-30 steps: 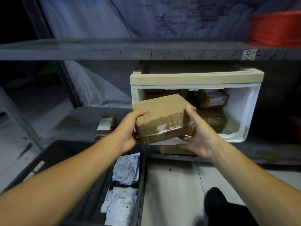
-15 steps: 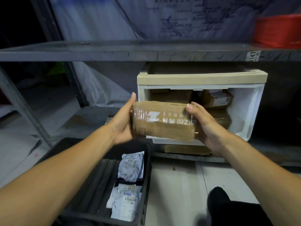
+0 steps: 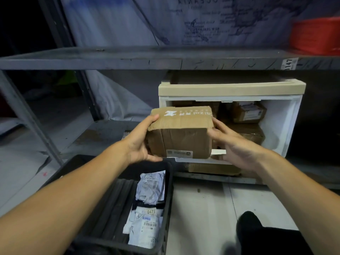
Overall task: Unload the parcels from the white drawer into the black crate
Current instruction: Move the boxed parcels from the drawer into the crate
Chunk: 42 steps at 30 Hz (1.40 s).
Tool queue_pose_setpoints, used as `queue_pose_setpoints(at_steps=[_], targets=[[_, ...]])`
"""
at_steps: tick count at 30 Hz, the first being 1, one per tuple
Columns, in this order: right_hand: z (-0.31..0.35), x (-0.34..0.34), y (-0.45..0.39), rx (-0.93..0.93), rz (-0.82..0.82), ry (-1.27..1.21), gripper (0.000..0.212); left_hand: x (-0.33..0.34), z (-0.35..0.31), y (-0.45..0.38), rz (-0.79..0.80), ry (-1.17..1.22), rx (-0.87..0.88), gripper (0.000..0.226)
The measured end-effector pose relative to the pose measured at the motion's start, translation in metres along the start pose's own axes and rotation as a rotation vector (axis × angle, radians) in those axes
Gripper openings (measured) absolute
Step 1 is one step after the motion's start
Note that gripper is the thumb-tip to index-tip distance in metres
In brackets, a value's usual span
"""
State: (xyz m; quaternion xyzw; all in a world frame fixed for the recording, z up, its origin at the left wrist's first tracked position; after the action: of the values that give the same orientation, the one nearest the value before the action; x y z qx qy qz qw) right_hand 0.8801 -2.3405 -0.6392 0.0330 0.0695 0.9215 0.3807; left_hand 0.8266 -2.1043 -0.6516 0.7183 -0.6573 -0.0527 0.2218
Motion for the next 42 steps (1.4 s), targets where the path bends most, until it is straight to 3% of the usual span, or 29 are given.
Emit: queue_pose_setpoints(at_steps=[1, 3, 8, 14, 17, 23, 27, 31, 34, 36, 39, 42], targets=[[0.001, -0.002, -0.001, -0.022, -0.025, 0.090, 0.121, -0.002, 0.001, 0.000, 0.010, 0.002, -0.031, 0.062], [0.001, -0.007, -0.002, -0.060, -0.083, 0.188, 0.107, -0.003, 0.002, 0.002, 0.061, -0.017, -0.086, 0.074], [0.002, -0.013, 0.000, -0.101, -0.188, 0.110, 0.082, 0.001, 0.007, 0.001, 0.226, -0.071, -0.151, 0.094], [-0.004, -0.014, -0.001, 0.044, -0.265, -0.022, 0.067, 0.017, 0.002, 0.003, 0.180, -0.062, 0.018, 0.054], [-0.009, -0.015, 0.001, 0.146, -0.262, -0.098, 0.055, 0.020, 0.001, 0.005, 0.149, -0.061, 0.048, 0.049], [-0.018, -0.012, 0.007, 0.286, -0.201, -0.060, 0.070, 0.017, 0.008, 0.004, 0.159, -0.018, 0.001, 0.054], [-0.013, -0.010, 0.004, 0.206, -0.150, -0.042, 0.066, 0.012, 0.008, 0.003, 0.087, -0.010, -0.015, 0.038], [-0.001, -0.007, 0.006, 0.018, -0.066, -0.060, 0.073, 0.010, 0.006, 0.005, 0.065, 0.006, -0.042, 0.039], [-0.001, -0.012, 0.005, -0.023, -0.069, -0.067, 0.094, 0.010, 0.006, 0.008, 0.058, 0.028, -0.049, 0.046], [-0.002, -0.014, 0.005, -0.019, -0.109, -0.047, 0.107, 0.008, 0.006, 0.008, 0.072, 0.026, -0.036, 0.063], [-0.002, -0.014, 0.005, -0.007, -0.141, -0.032, 0.098, 0.010, 0.006, 0.008, 0.163, -0.003, -0.018, 0.083], [-0.006, -0.016, 0.004, 0.031, -0.159, -0.022, 0.086, 0.018, 0.005, 0.011, 0.182, 0.022, 0.034, 0.072]])
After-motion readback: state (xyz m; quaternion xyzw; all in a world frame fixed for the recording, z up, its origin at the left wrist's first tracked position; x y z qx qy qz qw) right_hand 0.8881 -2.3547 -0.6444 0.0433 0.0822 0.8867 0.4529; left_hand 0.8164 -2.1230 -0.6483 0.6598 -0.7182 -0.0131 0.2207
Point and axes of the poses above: each hand's wrist, its own y-axis away from the middle knuckle, its own x-axis out of the palm, z = x × y, the point moved 6 cm from there along -y, towards the middle knuckle, and after that the axes turned 9 degrees about z, right-handed, at the moved point
